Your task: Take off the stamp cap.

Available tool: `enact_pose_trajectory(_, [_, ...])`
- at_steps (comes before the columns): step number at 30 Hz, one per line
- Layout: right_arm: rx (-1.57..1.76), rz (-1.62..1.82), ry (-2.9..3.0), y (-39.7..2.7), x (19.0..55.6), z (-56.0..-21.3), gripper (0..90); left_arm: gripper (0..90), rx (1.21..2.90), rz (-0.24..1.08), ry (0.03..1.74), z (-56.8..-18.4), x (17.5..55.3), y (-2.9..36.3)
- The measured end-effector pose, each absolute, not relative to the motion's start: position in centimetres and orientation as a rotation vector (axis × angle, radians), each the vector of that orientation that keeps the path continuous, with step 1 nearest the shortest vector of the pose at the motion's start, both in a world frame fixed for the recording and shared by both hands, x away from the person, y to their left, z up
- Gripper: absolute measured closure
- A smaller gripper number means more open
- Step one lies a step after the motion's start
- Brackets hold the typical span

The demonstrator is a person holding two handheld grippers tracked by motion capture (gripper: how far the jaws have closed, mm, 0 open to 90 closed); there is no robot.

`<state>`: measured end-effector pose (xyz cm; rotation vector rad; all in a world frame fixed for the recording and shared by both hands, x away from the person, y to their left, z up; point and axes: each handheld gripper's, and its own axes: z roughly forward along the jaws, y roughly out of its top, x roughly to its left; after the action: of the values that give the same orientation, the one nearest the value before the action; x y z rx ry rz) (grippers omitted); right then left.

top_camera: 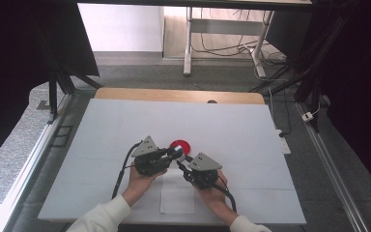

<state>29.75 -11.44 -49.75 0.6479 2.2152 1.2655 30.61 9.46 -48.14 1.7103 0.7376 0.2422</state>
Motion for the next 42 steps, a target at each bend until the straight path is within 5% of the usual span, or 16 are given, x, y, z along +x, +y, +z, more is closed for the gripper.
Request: enact_pose_trajectory(42, [0.691, 1.307, 2.213, -12.4, 29.7, -50.3, 66.9, 75.8, 1.639, 0.268, 0.743, -47.1, 30.3, 11.8])
